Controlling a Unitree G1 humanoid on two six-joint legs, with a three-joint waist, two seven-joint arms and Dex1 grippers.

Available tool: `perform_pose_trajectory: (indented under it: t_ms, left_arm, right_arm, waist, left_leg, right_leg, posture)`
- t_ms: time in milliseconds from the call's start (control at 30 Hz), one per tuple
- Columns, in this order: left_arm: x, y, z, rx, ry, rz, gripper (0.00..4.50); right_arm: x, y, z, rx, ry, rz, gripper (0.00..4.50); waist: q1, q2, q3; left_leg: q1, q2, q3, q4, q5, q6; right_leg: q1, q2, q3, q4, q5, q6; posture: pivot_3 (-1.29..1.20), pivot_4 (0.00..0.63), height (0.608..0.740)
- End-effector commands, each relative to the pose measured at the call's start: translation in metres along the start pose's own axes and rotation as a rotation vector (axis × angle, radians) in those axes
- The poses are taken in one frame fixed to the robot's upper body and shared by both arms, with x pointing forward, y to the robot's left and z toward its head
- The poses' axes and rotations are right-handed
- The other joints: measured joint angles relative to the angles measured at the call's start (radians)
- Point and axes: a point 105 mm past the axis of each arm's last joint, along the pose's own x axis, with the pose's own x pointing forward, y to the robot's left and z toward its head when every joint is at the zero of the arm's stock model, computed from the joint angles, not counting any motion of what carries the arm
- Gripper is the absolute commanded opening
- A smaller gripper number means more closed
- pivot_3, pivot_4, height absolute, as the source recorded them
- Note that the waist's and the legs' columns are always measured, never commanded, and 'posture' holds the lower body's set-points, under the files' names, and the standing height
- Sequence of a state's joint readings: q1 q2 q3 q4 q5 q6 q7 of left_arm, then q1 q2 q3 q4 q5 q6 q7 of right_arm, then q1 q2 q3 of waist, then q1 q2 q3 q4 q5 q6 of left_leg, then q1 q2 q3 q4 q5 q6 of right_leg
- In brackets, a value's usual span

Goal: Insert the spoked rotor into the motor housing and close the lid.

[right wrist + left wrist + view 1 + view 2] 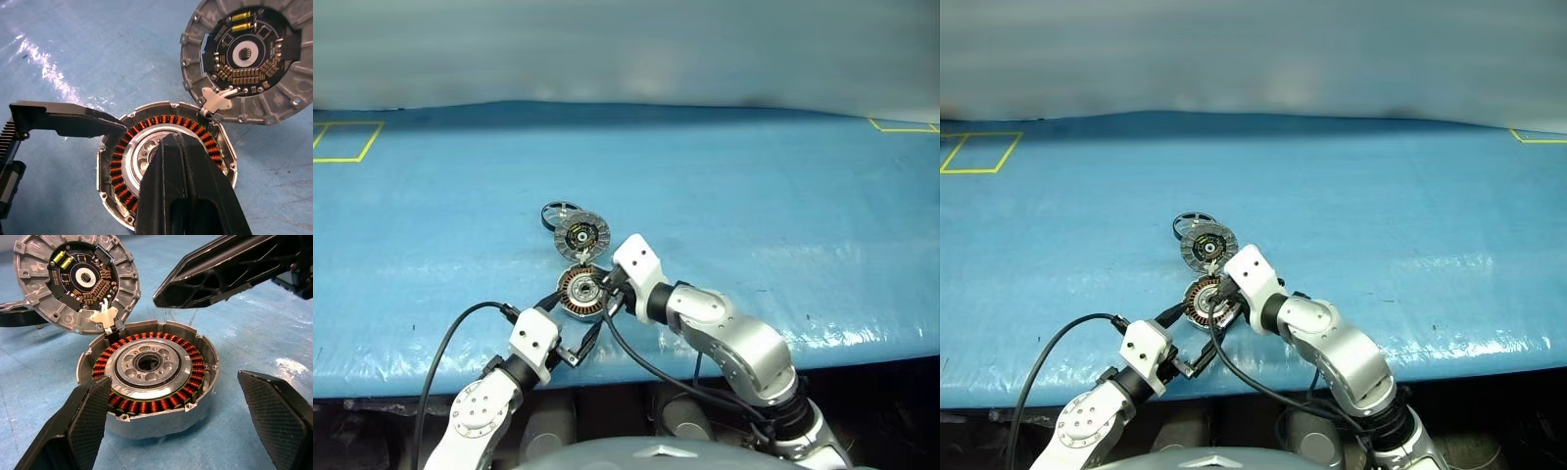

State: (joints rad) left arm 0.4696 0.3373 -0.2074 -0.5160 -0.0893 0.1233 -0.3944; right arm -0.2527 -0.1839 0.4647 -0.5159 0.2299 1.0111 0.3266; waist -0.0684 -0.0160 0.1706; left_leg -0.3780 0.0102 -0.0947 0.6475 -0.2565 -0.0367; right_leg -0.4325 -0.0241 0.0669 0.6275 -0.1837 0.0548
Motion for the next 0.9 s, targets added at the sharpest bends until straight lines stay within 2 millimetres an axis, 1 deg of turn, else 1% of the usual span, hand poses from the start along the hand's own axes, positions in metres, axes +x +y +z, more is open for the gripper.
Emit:
perform_pose_trajectory:
  t_ms: [33,133,267,367,567,633,733,900]
  left_arm:
    - [0.001,-0.004,0.007,0.003,-0.018,-0.017,4.50]
    - [0.000,-0.004,0.008,0.003,-0.018,-0.013,4.50]
    - [-0.001,-0.005,0.009,-0.001,-0.017,-0.008,4.50]
    - [-0.001,-0.005,0.008,-0.004,-0.015,-0.006,4.50]
    - [0.000,-0.006,0.008,-0.007,-0.020,-0.001,4.50]
    - [0.002,-0.005,0.009,-0.010,-0.029,0.001,4.50]
    - [0.004,-0.005,0.010,-0.011,-0.036,0.003,4.50]
    - [0.010,-0.006,0.010,-0.013,-0.049,-0.004,4.50]
  right_arm:
    - [0.006,0.003,0.009,-0.047,-0.019,-0.005,0.03]
    - [0.009,0.002,0.009,-0.063,-0.003,-0.010,0.03]
    - [0.010,0.001,0.003,-0.078,0.042,-0.015,0.03]
    - [0.009,0.003,0.000,-0.082,0.062,-0.003,0.03]
    - [0.004,0.006,-0.001,-0.103,0.080,0.021,0.03]
    - [-0.002,0.004,0.007,-0.128,0.066,0.035,0.03]
    - [-0.010,-0.008,0.024,-0.209,0.039,0.028,0.03]
    - [-0.015,-0.038,0.077,-0.387,-0.033,-0.005,0.03]
  waist:
    - [0.001,0.000,0.000]
    - [0.001,0.000,0.000]
    - [0.000,0.000,0.000]
    - [0.000,0.000,0.000]
    - [0.000,0.000,0.000]
    - [0.000,0.000,0.000]
    - [0.000,0.000,0.000]
    - [-0.004,0.001,0.001]
  left_leg:
    - [0.000,0.000,0.000,0.000,0.000,0.000]
    - [0.000,0.000,0.000,0.000,0.000,0.000]
    - [0.000,0.000,0.000,0.000,0.000,0.000]
    - [0.000,0.000,0.000,0.000,0.000,0.000]
    - [0.000,0.000,0.000,0.000,0.000,0.000]
    - [0.000,0.000,0.000,0.000,0.000,0.000]
    - [0.000,0.000,0.000,0.000,0.000,0.000]
    - [0.000,0.000,0.001,0.001,0.000,0.000]
  right_leg:
    - [0.000,0.000,0.000,0.000,0.000,0.000]
    - [0.000,0.000,0.000,0.000,0.000,0.000]
    - [0.000,0.000,0.000,0.000,0.000,0.000]
    - [0.000,0.000,0.000,0.000,0.000,0.000]
    - [0.000,0.000,0.000,0.000,0.000,0.000]
    - [0.000,0.000,0.000,0.000,0.000,0.000]
    - [0.000,0.000,0.000,0.000,0.000,0.000]
    - [0.000,0.000,0.000,0.001,0.000,0.000]
  posture:
    - [0.00,0.150,0.740]
    - [0.00,0.150,0.740]
    - [0.00,0.150,0.740]
    - [0.00,0.150,0.740]
    - [0.00,0.150,0.740]
    - [0.00,0.150,0.740]
    - [0.00,0.150,0.740]
    - [0.00,0.150,0.740]
